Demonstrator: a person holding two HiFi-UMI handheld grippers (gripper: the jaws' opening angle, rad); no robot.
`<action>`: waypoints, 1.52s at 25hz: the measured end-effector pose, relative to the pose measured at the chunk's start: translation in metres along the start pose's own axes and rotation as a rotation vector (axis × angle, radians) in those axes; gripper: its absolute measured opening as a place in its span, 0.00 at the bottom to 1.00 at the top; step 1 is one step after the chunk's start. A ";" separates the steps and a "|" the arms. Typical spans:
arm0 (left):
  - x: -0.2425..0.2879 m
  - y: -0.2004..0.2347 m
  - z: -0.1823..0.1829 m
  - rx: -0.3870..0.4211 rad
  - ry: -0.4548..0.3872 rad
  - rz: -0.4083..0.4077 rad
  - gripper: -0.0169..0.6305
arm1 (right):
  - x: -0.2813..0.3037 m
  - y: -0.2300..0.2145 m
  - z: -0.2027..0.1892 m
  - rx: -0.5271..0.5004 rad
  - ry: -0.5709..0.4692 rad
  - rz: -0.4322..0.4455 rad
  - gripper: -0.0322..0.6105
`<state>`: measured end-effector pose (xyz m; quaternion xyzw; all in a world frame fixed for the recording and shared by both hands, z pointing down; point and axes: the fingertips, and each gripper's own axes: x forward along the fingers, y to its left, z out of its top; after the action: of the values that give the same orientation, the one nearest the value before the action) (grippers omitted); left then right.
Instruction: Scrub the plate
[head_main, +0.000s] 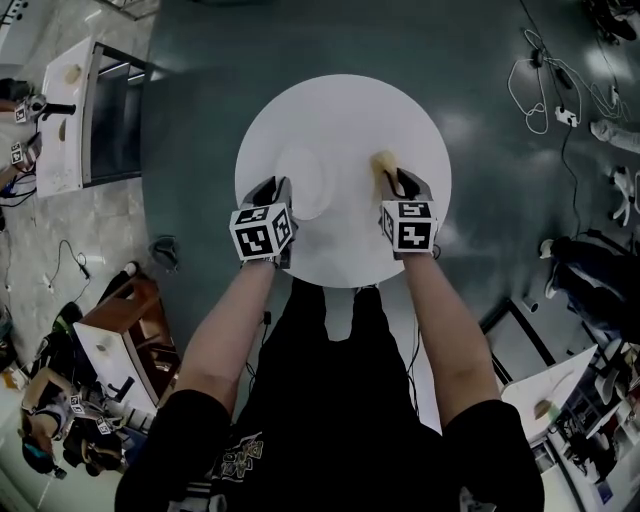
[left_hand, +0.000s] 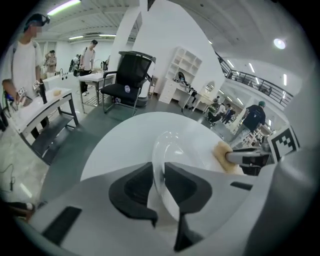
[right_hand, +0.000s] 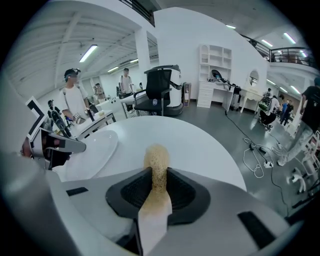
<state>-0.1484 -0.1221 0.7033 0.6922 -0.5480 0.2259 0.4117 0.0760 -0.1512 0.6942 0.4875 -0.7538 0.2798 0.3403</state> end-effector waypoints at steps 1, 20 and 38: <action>0.000 0.001 -0.001 0.013 0.003 0.011 0.13 | 0.000 0.000 0.000 0.000 0.000 0.002 0.20; -0.030 -0.002 0.020 0.107 -0.100 0.086 0.15 | -0.028 -0.001 0.034 0.005 -0.092 0.074 0.25; -0.098 -0.059 0.015 0.082 -0.185 0.033 0.06 | -0.084 0.004 0.038 -0.025 -0.152 0.130 0.09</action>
<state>-0.1241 -0.0750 0.6009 0.7172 -0.5854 0.1902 0.3269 0.0881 -0.1330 0.6049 0.4530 -0.8109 0.2544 0.2693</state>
